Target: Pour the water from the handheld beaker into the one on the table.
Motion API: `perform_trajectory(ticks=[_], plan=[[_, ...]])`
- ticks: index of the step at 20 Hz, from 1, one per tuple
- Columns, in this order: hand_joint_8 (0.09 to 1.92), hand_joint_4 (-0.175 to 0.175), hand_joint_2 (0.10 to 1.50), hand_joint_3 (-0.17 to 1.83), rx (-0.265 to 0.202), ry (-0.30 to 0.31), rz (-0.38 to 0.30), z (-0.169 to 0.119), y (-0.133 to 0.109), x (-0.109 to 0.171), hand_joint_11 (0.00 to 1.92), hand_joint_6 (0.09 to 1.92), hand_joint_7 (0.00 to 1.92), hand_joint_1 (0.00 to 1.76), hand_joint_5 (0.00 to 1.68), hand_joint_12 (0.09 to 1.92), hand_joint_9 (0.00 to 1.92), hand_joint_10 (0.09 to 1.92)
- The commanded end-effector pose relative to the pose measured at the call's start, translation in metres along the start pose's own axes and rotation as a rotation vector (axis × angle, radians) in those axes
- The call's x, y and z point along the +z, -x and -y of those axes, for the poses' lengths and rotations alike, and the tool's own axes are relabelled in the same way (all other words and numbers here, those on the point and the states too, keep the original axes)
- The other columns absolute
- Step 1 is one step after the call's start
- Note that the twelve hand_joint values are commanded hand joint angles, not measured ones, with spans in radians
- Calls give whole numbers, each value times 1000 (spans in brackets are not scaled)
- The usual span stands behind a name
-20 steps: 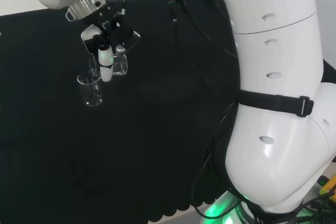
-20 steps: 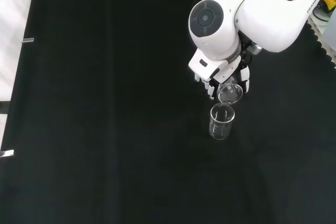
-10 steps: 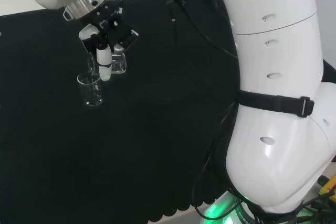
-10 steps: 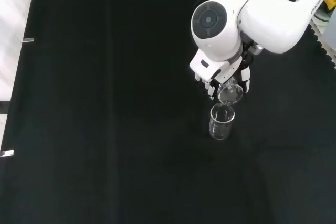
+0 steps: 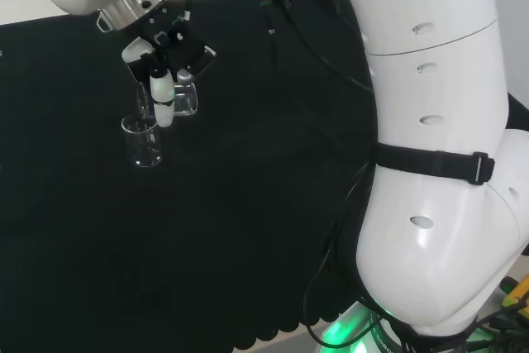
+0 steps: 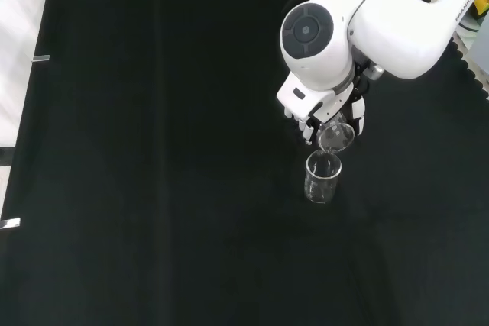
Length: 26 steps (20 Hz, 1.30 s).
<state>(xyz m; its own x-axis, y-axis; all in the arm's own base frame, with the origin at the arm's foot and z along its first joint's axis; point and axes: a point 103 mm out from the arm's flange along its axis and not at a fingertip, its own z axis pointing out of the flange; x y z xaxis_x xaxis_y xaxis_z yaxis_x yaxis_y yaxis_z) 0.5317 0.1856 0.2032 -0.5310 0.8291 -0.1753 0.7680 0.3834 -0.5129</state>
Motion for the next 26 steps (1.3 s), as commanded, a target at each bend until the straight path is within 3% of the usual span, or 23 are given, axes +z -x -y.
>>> perform_trajectory(ticks=[1,26], plan=[[351,-175,644,571,11,-20,36,-2,-7,-7,1123,419,1443,1432,1362,816,1400,438],[369,-175,643,576,43,-104,116,-5,-10,-9,1126,432,1434,1432,1356,811,1396,450]])
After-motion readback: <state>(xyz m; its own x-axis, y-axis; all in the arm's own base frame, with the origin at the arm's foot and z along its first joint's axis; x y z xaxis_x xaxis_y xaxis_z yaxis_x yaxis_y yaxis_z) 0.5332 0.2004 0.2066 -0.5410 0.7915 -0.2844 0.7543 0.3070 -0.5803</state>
